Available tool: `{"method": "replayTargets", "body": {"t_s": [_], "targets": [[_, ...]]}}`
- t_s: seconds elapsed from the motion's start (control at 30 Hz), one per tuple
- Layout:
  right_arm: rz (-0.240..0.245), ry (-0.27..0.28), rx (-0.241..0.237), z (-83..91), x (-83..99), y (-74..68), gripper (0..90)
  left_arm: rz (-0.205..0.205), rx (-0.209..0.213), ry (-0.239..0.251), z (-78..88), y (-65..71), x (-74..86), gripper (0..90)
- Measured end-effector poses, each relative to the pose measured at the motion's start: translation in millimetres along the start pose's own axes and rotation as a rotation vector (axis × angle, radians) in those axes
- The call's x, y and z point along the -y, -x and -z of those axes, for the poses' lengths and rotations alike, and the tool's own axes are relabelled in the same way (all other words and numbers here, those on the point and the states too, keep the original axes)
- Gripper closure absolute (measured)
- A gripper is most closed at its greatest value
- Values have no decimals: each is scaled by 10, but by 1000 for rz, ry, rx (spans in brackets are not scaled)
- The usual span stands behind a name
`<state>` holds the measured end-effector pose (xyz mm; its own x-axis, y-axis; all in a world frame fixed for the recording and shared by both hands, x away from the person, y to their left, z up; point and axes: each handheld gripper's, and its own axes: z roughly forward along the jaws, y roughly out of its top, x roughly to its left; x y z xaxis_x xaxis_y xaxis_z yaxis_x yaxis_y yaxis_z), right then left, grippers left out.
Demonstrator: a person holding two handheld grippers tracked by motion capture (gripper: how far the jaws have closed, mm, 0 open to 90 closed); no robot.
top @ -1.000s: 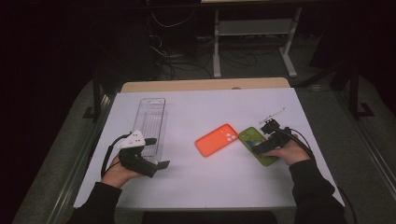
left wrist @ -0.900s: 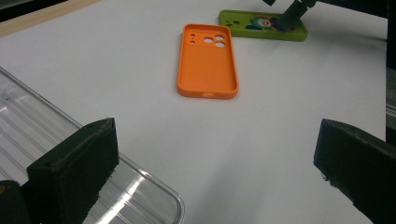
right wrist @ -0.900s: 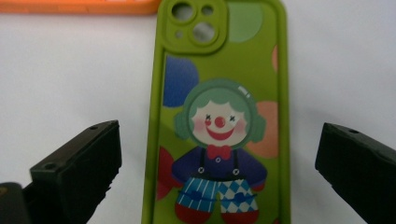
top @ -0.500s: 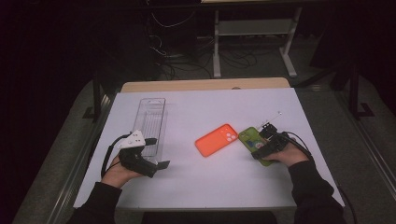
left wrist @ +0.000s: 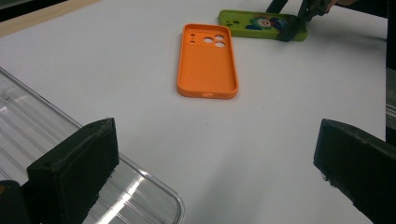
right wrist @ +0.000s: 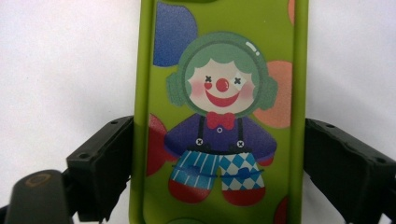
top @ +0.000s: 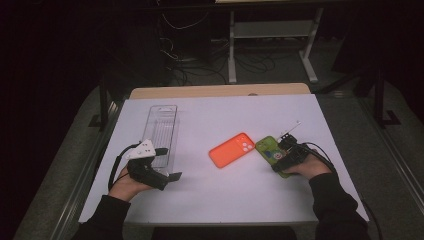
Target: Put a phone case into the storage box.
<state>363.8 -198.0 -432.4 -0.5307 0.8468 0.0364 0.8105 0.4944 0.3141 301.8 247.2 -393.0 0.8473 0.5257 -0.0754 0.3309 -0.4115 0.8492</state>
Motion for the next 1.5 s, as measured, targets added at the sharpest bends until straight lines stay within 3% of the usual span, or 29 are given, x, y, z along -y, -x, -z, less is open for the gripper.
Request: {"method": "replayTargets", "body": {"t_s": [0.3, 0.6, 0.87, 0.97, 1.0, 1.07, 1.1, 1.27, 1.3, 1.5], "targets": [[-29, -6, 18, 8, 11, -28, 150, 2, -2, 4, -5, 0, 2, 0], [-44, 3, 5, 24, 16, 1, 155, 3, -2, -1, -1, -17, 3, 0], [-66, 62, -18, 173, 11, 95, 155, 8, 0, 3, 10, -26, -25, 0], [-43, 74, -26, 224, -2, 123, 155, 8, 6, 2, 9, -37, -55, 0], [-10, 77, -34, 253, -13, 142, 155, 10, 11, -1, -1, -43, -80, 0], [-9, 82, -38, 265, -25, 138, 155, 7, 15, -1, -8, -48, -97, 0], [22, 81, -38, 281, -36, 152, 155, 11, 25, -4, -15, -52, -121, 0], [57, 105, -63, 359, -95, 120, 154, 7, 41, -1, -58, -66, -209, 0], [88, 113, -77, 385, -113, 110, 155, 5, 44, -4, -68, -65, -225, 0], [148, 125, -104, 443, -186, 81, 155, 6, 91, -11, -126, -53, -313, 11]]}}
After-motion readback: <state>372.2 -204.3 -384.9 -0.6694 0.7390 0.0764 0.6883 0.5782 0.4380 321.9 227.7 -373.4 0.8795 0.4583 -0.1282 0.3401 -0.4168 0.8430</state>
